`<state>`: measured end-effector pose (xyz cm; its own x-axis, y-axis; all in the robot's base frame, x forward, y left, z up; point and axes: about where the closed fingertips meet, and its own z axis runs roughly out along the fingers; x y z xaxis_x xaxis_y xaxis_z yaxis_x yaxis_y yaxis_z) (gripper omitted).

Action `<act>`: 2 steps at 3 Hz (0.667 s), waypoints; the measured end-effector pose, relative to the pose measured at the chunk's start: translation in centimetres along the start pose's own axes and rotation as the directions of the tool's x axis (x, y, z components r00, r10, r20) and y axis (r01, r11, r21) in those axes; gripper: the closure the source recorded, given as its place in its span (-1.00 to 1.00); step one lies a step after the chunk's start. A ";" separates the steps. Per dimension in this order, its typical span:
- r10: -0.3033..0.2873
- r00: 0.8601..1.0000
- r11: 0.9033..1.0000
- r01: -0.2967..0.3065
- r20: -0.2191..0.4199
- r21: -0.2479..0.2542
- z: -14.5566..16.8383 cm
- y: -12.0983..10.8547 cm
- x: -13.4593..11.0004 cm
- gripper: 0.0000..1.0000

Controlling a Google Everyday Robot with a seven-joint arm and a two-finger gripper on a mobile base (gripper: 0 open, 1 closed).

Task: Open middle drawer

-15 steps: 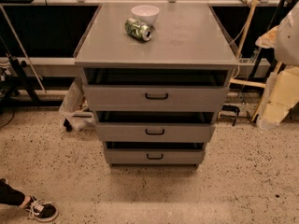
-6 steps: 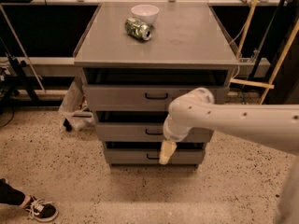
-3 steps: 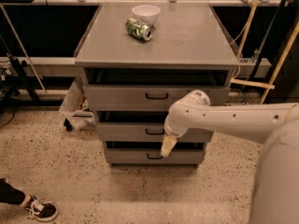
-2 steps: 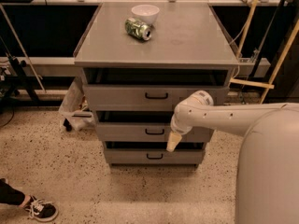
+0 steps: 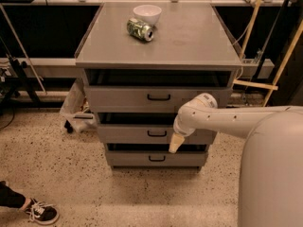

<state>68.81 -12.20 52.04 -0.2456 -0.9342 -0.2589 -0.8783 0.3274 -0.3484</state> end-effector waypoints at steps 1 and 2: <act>0.000 1.000 1.000 0.000 0.000 0.000 0.0 0.0 0.0 -1.00; 0.006 1.000 1.000 -0.006 0.003 -0.011 0.5 -0.1 0.6 -1.00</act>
Offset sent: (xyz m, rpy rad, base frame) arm 0.0547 -0.0634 -0.0851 0.1414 0.1801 0.0100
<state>68.91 -12.74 51.47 -0.2499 -0.9315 -0.2642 -0.8811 0.3319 -0.3370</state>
